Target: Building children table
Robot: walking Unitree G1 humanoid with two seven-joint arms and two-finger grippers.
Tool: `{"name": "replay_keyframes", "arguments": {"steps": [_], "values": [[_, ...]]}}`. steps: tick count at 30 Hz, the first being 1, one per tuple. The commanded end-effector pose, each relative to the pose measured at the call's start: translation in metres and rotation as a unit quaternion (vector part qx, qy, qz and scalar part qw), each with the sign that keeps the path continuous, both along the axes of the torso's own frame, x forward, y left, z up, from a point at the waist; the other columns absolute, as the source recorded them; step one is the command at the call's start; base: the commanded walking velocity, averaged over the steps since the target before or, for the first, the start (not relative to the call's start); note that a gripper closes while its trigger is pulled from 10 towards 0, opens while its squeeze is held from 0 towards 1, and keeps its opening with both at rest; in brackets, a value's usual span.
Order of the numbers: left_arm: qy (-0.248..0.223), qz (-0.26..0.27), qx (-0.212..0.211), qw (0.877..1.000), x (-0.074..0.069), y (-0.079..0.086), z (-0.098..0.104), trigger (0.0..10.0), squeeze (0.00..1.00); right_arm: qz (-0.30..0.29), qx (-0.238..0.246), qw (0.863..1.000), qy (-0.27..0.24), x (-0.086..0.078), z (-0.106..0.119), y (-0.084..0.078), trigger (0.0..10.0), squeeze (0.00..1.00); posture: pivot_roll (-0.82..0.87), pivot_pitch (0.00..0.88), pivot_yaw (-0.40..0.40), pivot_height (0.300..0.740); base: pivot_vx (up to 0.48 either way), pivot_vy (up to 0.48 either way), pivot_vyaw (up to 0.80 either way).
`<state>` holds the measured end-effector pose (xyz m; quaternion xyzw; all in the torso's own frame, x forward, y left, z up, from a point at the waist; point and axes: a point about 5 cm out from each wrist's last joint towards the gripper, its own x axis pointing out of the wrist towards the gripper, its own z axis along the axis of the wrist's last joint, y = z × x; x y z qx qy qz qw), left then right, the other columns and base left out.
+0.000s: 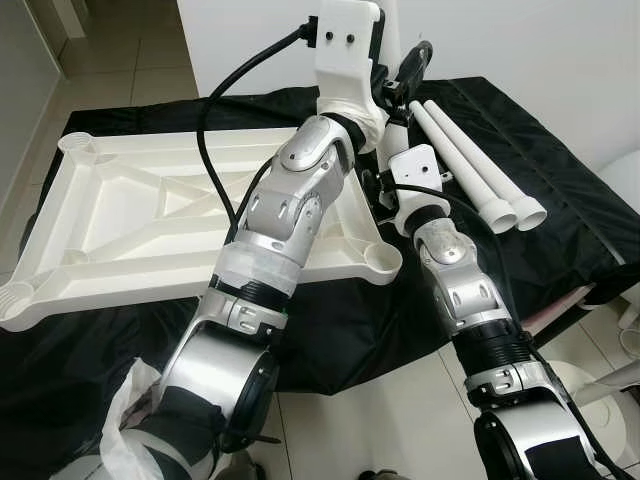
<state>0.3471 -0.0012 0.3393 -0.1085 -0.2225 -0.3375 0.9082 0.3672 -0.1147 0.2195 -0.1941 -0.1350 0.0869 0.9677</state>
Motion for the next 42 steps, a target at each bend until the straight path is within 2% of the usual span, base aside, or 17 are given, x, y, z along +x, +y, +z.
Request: {"name": "replay_keyframes", "arguments": {"steps": [1, 17, 18, 19, 20, 23, 25, 26, 27, 29, 30, 42], "values": [[-0.004, 0.005, -0.001, 1.0, -0.003, -0.001, 0.002, 10.0, 0.0, 0.008, -0.013, 1.0, -0.007, 0.002, 0.004, 0.003, 0.0, 0.0, -0.01, 0.06, 0.005, 0.74, 0.0, 0.0, 0.0], [-0.009, 0.005, 0.01, 1.0, -0.005, -0.004, 0.002, 10.0, 0.0, 0.008, -0.001, 1.0, 0.001, 0.002, 0.001, 0.003, 0.0, 0.0, -0.01, 0.06, 0.007, 0.74, 0.0, 0.0, 0.0], [-0.008, 0.004, 0.008, 1.0, -0.005, -0.004, 0.002, 10.0, 0.0, 0.008, 0.011, 1.0, 0.006, 0.002, 0.0, 0.004, 10.0, 0.0, -0.01, 0.06, 0.007, 0.74, 0.0, 0.0, 0.0], [-0.003, -0.002, -0.001, 1.0, -0.005, -0.004, 0.002, 10.0, 0.0, 0.007, 0.022, 1.0, 0.009, 0.001, 0.0, 0.005, 10.0, 0.0, -0.01, 0.06, 0.007, 0.74, 0.0, 0.0, 0.0], [0.002, -0.01, -0.01, 1.0, -0.006, -0.004, 0.001, 10.0, 1.0, 0.009, 0.036, 0.999, 0.013, 0.001, -0.001, 0.006, 10.0, 0.0, -0.01, 0.06, 0.007, 0.74, 0.0, 0.0, 0.0], [0.002, -0.018, -0.017, 1.0, -0.007, -0.004, 0.002, 10.0, 1.0, 0.01, 0.055, 0.998, 0.018, 0.0, -0.001, 0.008, 10.0, 0.0, -0.01, 0.06, 0.007, 0.74, 0.0, 0.0, 0.0], [-0.004, -0.021, -0.016, 1.0, -0.009, -0.004, 0.002, 10.0, 1.0, 0.012, 0.102, 0.994, 0.033, -0.001, -0.004, 0.012, 10.0, 0.0, -0.01, 0.06, 0.006, 0.74, 0.0, 0.0, 0.0], [-0.004, -0.021, -0.016, 1.0, -0.009, -0.004, 0.002, 10.0, 1.0, 0.012, 0.102, 0.994, 0.033, -0.001, -0.004, 0.012, 10.0, 0.0, -0.01, 0.06, 0.006, 0.74, 0.0, 0.0, 0.0], [-0.008, -0.018, -0.012, 1.0, -0.009, -0.004, 0.002, 10.0, 0.46, 0.009, 0.126, 0.991, 0.041, -0.002, -0.006, 0.013, 10.0, 0.0, -0.01, 0.061, 0.005, 0.74, 0.0, 0.0, 0.0], [-0.011, -0.014, -0.008, 1.0, -0.009, -0.004, 0.001, 10.0, 0.46, 0.006, 0.147, 0.988, 0.048, -0.002, -0.008, 0.013, 10.0, 0.0, -0.01, 0.061, 0.005, 0.74, 0.0, 0.0, 0.0], [-0.011, -0.015, -0.01, 1.0, -0.009, -0.003, 0.002, 10.0, 0.0, 0.003, 0.157, 0.986, 0.052, -0.002, -0.008, 0.011, 10.0, 0.0, -0.01, 0.063, 0.007, 0.74, 0.0, 0.0, 0.0], [-0.013, 0.005, -0.017, 1.0, -0.007, 0.006, -0.002, 10.0, 0.0, -0.024, 0.193, 0.979, 0.056, -0.002, -0.01, -0.003, 10.0, 0.0, -0.01, 0.063, 0.005, 0.74, 0.0, 0.0, 0.0]]}}
